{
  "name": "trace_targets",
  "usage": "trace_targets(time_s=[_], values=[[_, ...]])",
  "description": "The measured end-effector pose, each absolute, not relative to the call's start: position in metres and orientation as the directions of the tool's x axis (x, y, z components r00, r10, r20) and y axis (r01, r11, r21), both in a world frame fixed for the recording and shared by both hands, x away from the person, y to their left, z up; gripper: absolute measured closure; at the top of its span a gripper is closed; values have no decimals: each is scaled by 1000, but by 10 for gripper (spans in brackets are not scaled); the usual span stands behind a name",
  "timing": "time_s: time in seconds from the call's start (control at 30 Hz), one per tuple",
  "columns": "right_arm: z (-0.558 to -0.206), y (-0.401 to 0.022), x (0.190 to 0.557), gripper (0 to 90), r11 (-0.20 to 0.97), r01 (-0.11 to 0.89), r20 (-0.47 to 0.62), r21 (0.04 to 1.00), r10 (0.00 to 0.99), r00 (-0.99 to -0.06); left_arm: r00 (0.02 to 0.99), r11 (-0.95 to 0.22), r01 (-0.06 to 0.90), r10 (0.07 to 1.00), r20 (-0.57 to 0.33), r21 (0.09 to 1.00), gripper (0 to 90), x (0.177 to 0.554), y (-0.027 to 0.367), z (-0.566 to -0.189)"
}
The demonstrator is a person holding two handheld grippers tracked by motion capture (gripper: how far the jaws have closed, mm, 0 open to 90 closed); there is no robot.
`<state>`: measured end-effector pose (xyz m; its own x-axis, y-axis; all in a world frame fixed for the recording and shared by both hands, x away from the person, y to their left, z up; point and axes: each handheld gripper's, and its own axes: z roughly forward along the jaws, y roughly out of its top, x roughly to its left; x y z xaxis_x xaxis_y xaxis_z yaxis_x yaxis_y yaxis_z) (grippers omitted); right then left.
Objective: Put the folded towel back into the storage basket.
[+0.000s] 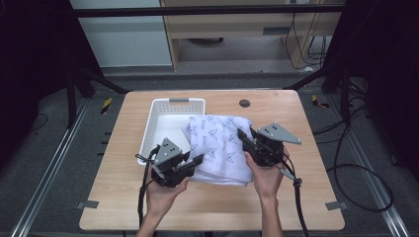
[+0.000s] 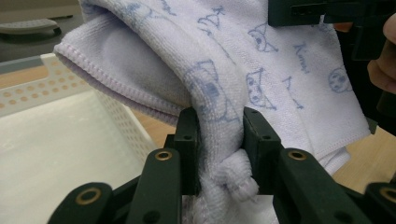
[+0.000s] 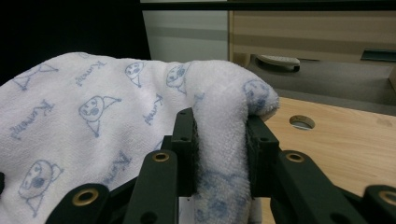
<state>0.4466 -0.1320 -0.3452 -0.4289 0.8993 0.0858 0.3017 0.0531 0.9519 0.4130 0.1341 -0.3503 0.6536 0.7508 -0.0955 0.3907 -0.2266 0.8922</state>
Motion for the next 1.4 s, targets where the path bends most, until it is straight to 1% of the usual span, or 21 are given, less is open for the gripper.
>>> trace_targets(time_s=[0.13,0.27,0.33,0.5,0.83,1.2,1.4], values=[[-340,-123,449,702,65,297,76,953,896,-438,646,-209,386,757,-101,899,694,413,144,-349],[-336,-113,451,702,65,277,66,959,897,-437,641,-177,395,756,-132,901,694,418,153,-345],[-333,-109,452,702,69,272,59,960,898,-436,636,-191,390,763,-113,901,693,419,155,-341],[-327,-102,456,702,50,258,76,965,888,-454,630,-173,381,767,-119,908,693,420,167,-335],[-318,-79,465,702,69,240,57,968,875,-481,612,-159,374,782,-114,914,693,424,187,-332],[-321,-57,479,701,95,246,39,965,871,-489,580,-140,389,805,-124,910,694,432,202,-340],[-328,-46,496,700,82,265,68,961,857,-511,552,-137,396,825,-117,908,694,438,210,-343]])
